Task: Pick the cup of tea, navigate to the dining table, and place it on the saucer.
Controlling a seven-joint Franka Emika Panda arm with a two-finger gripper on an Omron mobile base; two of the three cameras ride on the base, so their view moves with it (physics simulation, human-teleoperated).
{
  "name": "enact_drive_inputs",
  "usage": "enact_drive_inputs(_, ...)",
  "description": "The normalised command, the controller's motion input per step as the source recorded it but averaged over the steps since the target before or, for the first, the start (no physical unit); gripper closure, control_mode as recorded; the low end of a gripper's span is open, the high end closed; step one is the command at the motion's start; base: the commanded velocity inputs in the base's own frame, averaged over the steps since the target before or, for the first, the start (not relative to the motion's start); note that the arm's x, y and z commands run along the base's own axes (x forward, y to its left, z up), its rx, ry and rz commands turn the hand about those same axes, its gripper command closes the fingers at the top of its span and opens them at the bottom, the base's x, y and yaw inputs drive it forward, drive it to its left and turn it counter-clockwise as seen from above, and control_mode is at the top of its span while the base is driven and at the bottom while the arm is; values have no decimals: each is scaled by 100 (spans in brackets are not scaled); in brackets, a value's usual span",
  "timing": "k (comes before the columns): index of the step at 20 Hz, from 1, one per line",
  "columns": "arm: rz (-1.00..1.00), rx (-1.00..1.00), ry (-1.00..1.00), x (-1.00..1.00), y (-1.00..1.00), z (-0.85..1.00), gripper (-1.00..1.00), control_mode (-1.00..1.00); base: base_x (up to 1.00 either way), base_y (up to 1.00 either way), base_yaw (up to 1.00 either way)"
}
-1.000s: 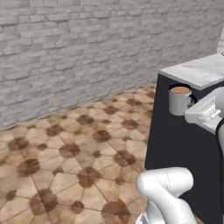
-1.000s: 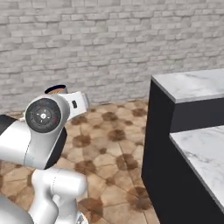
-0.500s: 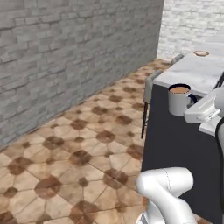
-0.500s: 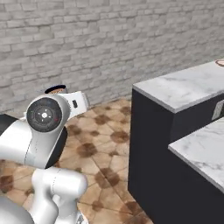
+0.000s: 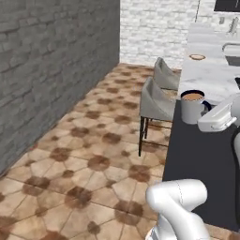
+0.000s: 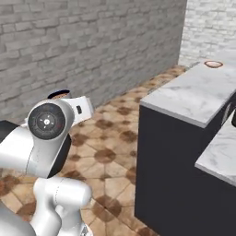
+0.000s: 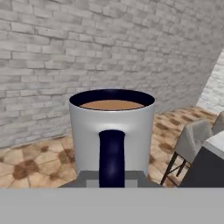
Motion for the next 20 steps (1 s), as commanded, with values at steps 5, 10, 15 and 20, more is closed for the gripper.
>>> enact_drive_inputs(5,0,0,0,0,0,0,100,100,100,100,-51)
enact_drive_inputs(10,0,0,0,0,0,0,100,100,100,100,-57)
enact_drive_inputs(15,0,0,0,0,0,0,100,100,100,97,-61)
enact_drive_inputs(20,0,0,0,0,0,0,100,100,100,99,-59)
